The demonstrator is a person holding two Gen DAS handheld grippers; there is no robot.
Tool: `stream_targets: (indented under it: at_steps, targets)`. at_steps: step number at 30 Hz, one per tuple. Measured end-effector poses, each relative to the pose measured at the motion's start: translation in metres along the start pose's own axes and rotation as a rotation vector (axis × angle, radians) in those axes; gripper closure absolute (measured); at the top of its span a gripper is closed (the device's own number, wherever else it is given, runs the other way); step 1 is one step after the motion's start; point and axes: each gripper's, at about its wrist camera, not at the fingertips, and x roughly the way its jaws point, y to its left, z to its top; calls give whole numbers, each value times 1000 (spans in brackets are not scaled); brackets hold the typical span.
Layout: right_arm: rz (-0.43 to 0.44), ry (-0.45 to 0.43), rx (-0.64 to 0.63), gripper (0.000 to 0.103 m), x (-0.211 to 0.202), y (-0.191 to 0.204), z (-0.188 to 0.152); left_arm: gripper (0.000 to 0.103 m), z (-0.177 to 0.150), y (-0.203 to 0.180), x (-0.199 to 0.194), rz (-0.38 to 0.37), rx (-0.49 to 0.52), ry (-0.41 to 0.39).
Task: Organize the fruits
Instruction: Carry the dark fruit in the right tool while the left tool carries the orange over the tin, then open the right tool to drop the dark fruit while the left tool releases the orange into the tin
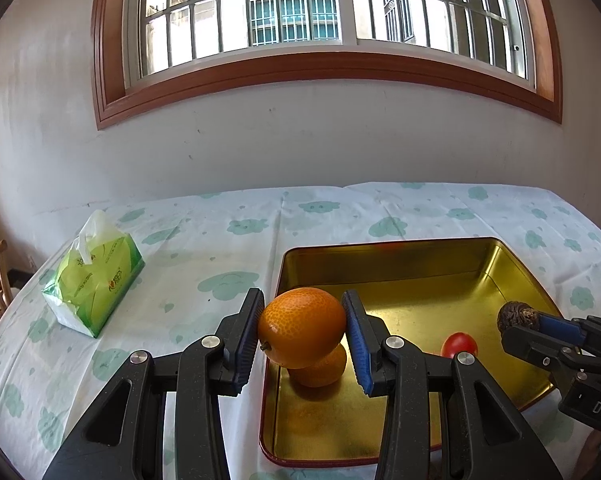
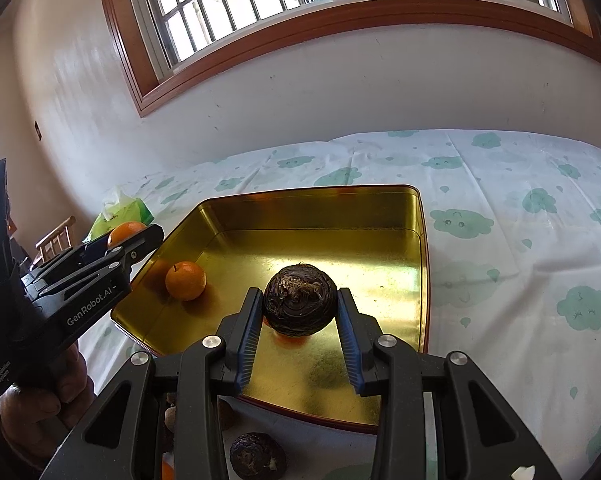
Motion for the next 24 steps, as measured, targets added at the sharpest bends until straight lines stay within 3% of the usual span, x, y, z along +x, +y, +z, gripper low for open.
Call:
stream_targets:
  at_steps: [24]
  targets:
    - [-12, -3, -22, 69, 14, 0, 5, 62, -4, 0, 25, -9, 6, 18]
